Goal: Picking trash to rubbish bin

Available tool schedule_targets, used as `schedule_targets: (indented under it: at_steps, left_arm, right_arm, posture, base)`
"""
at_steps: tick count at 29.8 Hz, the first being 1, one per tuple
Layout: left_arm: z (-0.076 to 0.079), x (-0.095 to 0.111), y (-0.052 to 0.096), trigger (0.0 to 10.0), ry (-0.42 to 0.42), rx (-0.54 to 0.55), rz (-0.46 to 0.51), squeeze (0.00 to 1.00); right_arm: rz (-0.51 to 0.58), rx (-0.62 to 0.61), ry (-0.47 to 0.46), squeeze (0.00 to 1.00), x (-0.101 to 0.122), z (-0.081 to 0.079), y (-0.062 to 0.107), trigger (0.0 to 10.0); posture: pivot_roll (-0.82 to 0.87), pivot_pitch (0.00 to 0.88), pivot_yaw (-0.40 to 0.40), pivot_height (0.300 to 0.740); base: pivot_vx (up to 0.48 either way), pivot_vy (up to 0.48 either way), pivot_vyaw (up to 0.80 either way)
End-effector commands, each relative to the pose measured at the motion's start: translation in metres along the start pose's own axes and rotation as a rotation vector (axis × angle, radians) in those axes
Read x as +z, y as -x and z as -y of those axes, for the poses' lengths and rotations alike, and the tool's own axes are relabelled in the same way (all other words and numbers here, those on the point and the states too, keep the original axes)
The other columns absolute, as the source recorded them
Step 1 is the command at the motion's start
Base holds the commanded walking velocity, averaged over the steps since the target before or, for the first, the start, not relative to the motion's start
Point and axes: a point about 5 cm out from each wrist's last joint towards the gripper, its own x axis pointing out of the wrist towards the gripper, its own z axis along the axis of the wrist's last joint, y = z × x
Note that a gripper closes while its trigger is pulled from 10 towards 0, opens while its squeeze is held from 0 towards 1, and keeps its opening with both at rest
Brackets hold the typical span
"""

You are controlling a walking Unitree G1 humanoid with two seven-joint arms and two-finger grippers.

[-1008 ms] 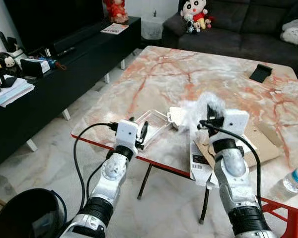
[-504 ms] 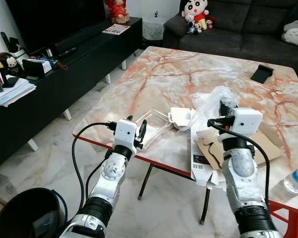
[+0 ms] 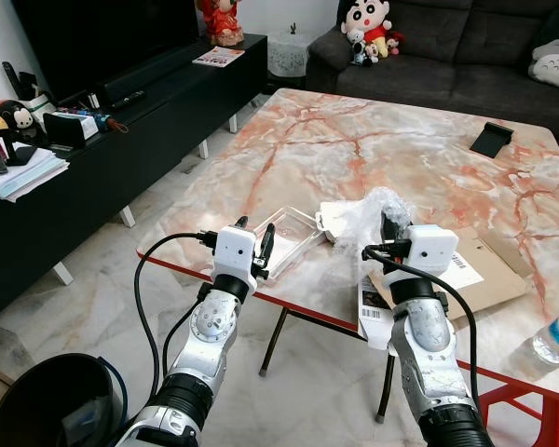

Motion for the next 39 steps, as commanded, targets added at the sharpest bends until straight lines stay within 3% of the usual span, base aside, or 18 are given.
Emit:
schedule_targets:
  at_steps: [1,20,23,39]
  left_arm:
    - [0.000,0.004,-0.001,10.0,-0.021,-0.001,0.022,0.00]
    - [0.001,0.003,0.000,10.0,-0.024,-0.003,0.020,0.00]
    - [-0.001,0.003,0.000,10.0,-0.026,0.000,0.018,0.00]
    - [-0.003,0.005,-0.001,10.0,-0.030,0.003,0.024,0.00]
  right_arm:
    - [0.015,-0.002,-0.010,0.00,0.004,-0.001,-0.003,10.0]
    - [0.030,-0.001,-0.044,0.00,0.008,-0.005,-0.006,10.0]
    - [0.089,0.000,-0.054,0.00,0.023,-0.005,-0.014,10.0]
    - [0.111,0.003,-0.058,0.00,0.029,-0.007,-0.017,10.0]
  posture:
    - [-0.12,0.000,-0.020,0.740]
    - [-0.12,0.003,-0.024,0.740]
    - [-0.11,0.008,-0.021,0.740]
    - [-0.11,0.013,-0.016,0.740]
  base:
    - [0.000,0.000,0.00]
    - [0.000,0.000,0.00]
    - [0.000,0.000,0.00]
    - [-0.016,0.000,0.00]
